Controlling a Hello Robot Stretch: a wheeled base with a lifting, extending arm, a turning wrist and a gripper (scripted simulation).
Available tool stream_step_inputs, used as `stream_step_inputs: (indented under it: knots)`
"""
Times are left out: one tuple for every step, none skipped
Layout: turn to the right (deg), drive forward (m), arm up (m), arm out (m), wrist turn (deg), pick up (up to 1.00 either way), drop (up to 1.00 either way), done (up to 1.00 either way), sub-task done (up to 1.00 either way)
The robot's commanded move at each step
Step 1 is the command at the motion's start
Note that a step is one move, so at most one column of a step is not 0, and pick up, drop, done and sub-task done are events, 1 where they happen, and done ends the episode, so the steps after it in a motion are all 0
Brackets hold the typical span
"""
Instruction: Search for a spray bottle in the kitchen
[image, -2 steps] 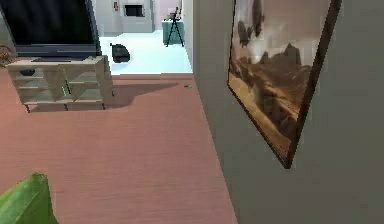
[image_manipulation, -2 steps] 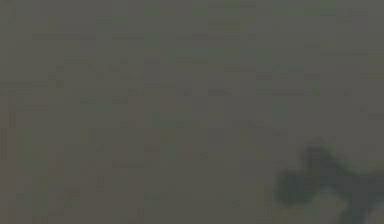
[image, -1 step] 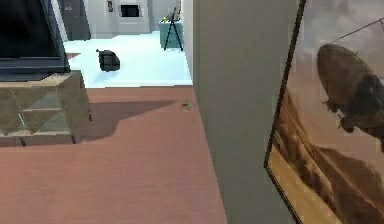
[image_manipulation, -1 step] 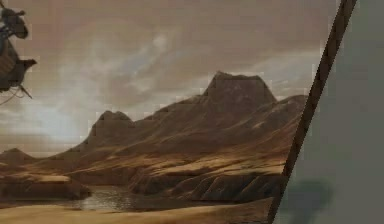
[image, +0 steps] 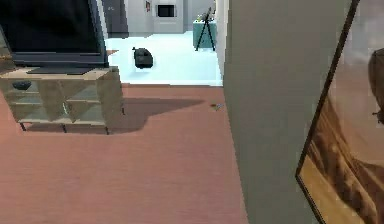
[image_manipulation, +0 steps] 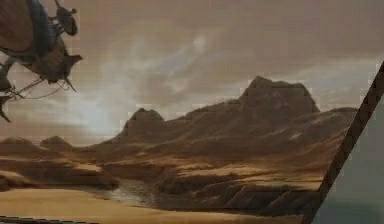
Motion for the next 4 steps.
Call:
stream_step_inputs:
  knots:
    - [0.0, 1.00, 0.00, 0.00, 0.0, 0.00, 0.00, 0.00, 0.00]
    - [0.0, 1.00, 0.00, 0.00, 0.0, 0.00, 0.00, 0.00, 0.00]
    - [-3.0, 0.00, 0.00, 0.00, 0.0, 0.00, 0.00, 0.00, 0.00]
    - [0.0, 1.00, 0.00, 0.00, 0.0, 0.00, 0.00, 0.00, 0.00]
